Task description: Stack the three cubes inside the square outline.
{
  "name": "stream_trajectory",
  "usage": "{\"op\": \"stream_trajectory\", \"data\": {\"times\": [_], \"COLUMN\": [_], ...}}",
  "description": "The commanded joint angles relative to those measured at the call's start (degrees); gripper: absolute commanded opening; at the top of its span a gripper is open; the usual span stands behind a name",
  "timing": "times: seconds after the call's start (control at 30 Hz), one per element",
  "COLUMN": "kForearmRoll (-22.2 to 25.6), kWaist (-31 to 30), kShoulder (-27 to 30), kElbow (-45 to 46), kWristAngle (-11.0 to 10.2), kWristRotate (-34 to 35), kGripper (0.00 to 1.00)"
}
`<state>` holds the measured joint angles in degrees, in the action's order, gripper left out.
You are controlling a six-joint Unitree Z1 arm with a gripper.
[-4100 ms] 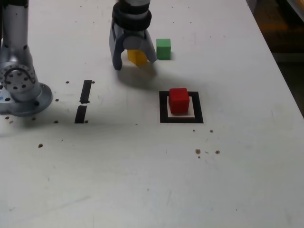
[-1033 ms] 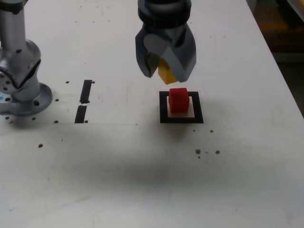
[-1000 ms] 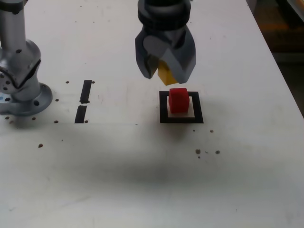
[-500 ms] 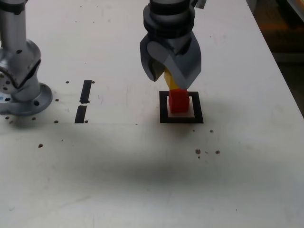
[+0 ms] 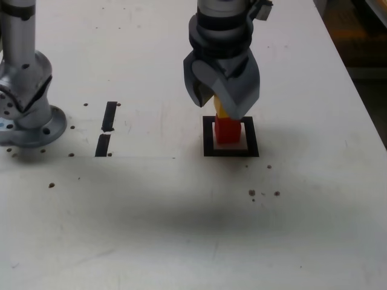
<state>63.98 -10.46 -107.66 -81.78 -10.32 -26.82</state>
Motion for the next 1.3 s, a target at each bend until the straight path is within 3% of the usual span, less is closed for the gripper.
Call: {"op": "stream_trajectory", "data": {"times": [0.0,0.37,1.0,1.17,1.27], "kForearmRoll": [-0.2,-1.9,-4.7,-4.7,-4.7], "kWaist": [0.2,0.5,1.2,1.2,1.3], "kShoulder": [-0.3,-0.6,-1.2,-1.2,-1.2], "kElbow": [0.2,1.5,2.9,3.0,3.4], "kWristAngle": [0.0,1.9,2.8,3.0,3.2], "kWristRotate": [-0.1,-0.6,-1.0,-1.0,-1.0], "kGripper": [0.33,0.33,0.35,0.42,0.56]}}
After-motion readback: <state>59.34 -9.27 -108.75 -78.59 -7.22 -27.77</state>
